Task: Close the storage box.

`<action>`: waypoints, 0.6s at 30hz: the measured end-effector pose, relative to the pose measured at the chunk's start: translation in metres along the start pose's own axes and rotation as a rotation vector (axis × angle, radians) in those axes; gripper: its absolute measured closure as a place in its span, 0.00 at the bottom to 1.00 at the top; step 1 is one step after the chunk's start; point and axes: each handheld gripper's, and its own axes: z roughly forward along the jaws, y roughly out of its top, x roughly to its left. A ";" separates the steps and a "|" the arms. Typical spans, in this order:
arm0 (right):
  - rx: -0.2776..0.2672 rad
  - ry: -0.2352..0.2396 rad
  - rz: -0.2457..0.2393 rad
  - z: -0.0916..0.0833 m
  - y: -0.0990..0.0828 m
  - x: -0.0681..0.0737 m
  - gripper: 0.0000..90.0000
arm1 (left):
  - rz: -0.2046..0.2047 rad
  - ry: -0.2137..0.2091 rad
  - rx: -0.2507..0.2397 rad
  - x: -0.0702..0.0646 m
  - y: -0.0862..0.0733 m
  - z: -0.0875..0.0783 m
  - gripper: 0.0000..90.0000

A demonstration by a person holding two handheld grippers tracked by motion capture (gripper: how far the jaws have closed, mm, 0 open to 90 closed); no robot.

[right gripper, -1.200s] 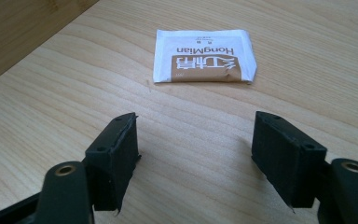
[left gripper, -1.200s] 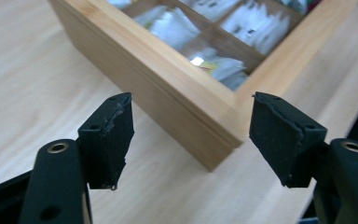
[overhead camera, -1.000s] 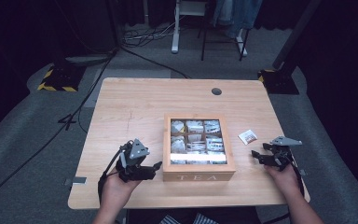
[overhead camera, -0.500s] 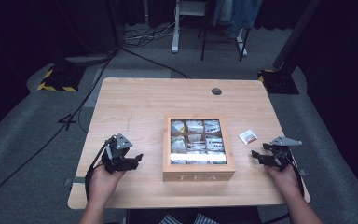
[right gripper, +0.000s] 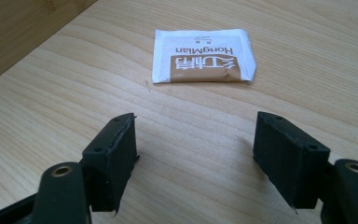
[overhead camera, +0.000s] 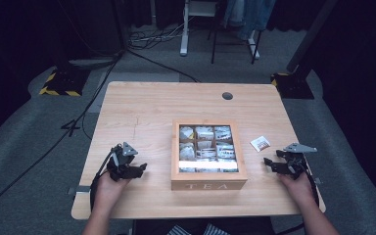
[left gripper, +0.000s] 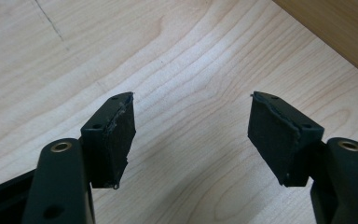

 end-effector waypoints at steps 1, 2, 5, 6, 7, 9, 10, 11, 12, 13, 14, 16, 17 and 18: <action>0.000 0.000 0.000 0.000 0.000 0.000 0.33 | -0.009 -0.002 0.002 0.001 -0.001 0.001 0.36; 0.000 0.001 0.000 0.000 0.000 0.000 0.33 | -0.013 -0.005 0.005 0.003 -0.002 0.003 0.35; -0.001 0.003 0.001 0.000 0.000 0.000 0.33 | -0.033 -0.006 0.003 0.006 -0.005 0.005 0.35; -0.001 0.003 0.001 0.000 0.000 0.000 0.33 | -0.041 -0.004 0.000 0.006 -0.006 0.005 0.35; -0.001 0.004 0.000 0.000 0.000 0.000 0.33 | -0.043 0.000 0.002 0.007 -0.006 0.006 0.35; -0.001 0.004 0.001 0.000 0.000 0.000 0.33 | -0.030 -0.013 0.001 0.009 -0.008 0.009 0.35; -0.001 0.004 0.000 0.000 0.000 0.000 0.33 | -0.027 -0.009 0.007 0.009 -0.008 0.010 0.34; -0.001 0.004 0.000 0.000 0.000 0.000 0.33 | -0.027 -0.009 0.007 0.009 -0.008 0.010 0.33; -0.001 0.004 0.001 0.000 0.000 0.000 0.33 | -0.027 -0.011 -0.007 0.010 -0.009 0.011 0.32; -0.001 0.004 0.001 0.000 0.000 0.000 0.33 | -0.027 -0.011 -0.007 0.010 -0.009 0.011 0.32; -0.001 0.004 0.000 0.000 0.000 0.000 0.33 | -0.030 -0.006 -0.021 0.011 -0.010 0.013 0.31; -0.001 0.004 0.000 0.000 0.000 0.000 0.33 | -0.032 0.005 -0.059 0.012 -0.014 0.015 0.25; -0.001 0.004 0.000 0.000 0.000 0.000 0.33 | -0.032 0.005 -0.059 0.012 -0.014 0.015 0.22; -0.001 0.004 0.000 0.000 0.000 0.000 0.33 | -0.038 -0.003 -0.090 0.017 -0.018 0.017 0.19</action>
